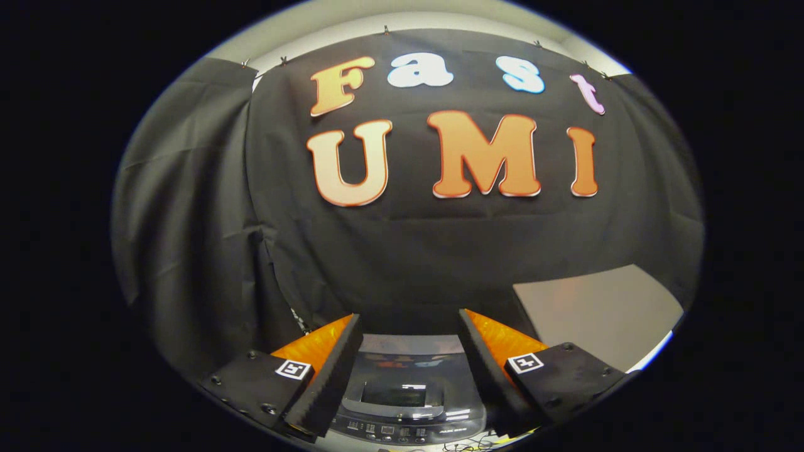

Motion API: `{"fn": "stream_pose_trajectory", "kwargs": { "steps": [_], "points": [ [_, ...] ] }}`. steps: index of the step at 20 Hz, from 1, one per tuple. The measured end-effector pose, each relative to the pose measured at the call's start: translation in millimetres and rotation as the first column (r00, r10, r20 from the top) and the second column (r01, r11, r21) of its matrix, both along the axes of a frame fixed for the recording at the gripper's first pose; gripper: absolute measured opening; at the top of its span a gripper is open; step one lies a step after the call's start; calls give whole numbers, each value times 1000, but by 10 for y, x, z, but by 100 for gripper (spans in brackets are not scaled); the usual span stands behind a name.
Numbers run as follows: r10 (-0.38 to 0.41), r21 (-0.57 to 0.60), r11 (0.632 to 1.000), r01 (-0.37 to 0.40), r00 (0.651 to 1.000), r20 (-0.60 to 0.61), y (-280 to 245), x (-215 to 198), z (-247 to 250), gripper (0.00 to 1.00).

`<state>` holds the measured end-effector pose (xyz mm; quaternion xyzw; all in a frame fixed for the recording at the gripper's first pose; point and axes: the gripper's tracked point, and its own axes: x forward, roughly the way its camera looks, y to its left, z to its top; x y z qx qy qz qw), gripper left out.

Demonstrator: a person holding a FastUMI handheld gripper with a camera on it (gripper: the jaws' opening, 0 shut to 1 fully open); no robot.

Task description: Put the clothes into the washing machine and then close the washing machine lid.

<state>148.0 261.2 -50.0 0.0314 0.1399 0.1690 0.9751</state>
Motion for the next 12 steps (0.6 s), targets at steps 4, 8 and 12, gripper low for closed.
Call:
{"fn": "stream_pose_trajectory", "kwargs": {
  "steps": [4, 8, 12],
  "points": [
    [-51, -42, 998, 55, 996, 78, -478, -253, 486, 98],
    [-109, -21, 993, 113, 986, 128, -936, -502, 847, 97],
    [-197, -9, 979, 202, 964, 179, -1567, -624, 1156, 97]
  ]
}}
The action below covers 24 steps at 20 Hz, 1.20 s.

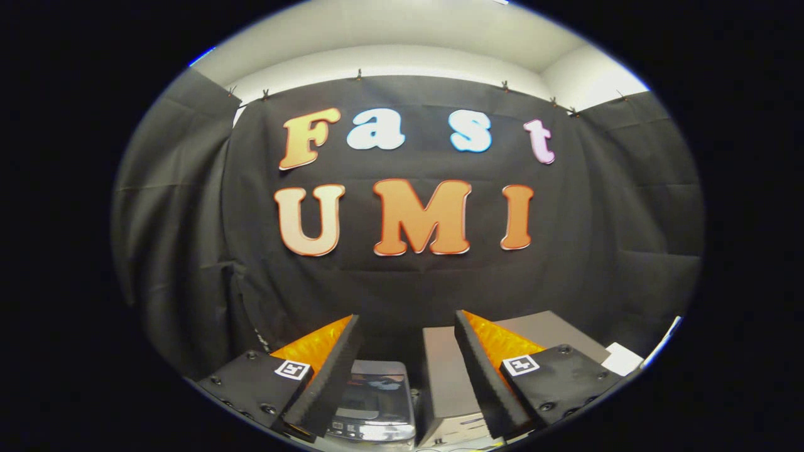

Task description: Put the clothes into the washing machine and then close the washing machine lid.

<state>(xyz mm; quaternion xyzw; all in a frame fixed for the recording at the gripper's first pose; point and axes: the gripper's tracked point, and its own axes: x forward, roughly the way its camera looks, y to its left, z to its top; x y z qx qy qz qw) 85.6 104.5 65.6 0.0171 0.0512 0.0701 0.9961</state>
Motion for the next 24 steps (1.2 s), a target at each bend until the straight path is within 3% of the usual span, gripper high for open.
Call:
{"fn": "stream_pose_trajectory", "kwargs": {
  "steps": [11, 24],
  "points": [
    [-37, 25, 999, 35, 997, 60, -1287, -135, 349, 96],
    [-8, 37, 999, 6, 998, 65, -1490, -93, 336, 96]
  ]
}}
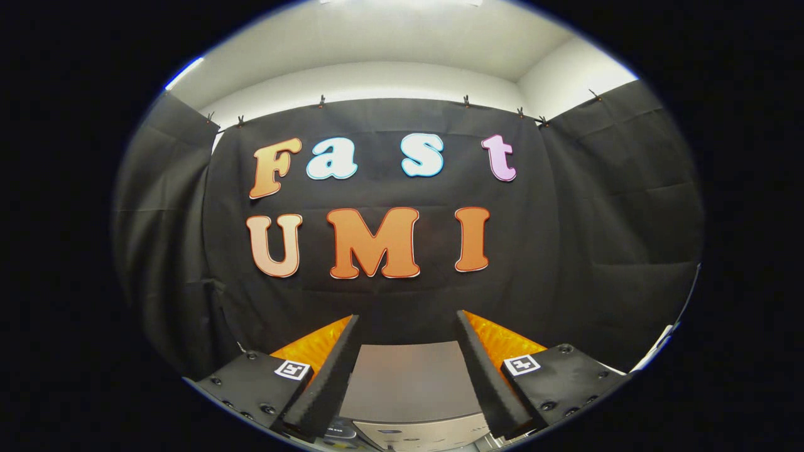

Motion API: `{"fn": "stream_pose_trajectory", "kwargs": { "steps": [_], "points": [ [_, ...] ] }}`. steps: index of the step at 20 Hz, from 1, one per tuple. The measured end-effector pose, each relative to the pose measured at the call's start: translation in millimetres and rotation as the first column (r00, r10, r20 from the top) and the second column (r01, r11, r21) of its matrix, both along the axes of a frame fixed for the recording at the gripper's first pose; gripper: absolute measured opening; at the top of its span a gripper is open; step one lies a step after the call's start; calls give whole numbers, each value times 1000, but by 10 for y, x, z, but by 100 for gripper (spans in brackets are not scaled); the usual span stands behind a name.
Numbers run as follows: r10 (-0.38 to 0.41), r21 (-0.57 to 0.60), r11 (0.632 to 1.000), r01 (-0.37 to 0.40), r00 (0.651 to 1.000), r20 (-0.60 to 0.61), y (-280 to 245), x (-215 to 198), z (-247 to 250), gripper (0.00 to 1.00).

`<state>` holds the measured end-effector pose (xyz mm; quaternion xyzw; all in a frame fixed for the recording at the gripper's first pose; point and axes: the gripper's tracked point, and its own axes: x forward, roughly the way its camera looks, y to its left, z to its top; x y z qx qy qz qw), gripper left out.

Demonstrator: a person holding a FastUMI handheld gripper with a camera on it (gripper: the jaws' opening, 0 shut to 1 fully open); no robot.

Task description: Put the clothes into the washing machine and then close the washing machine lid.

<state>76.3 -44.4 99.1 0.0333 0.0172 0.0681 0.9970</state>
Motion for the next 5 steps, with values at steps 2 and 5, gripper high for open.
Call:
{"fn": "stream_pose_trajectory", "kwargs": {
  "steps": [2, 5],
  "points": [
    [3, 1, 1000, -3, 1000, -3, 3, 4, -2, 96],
    [9, 1, 1000, -9, 1000, -4, 29, 3, 16, 96]
  ]
}}
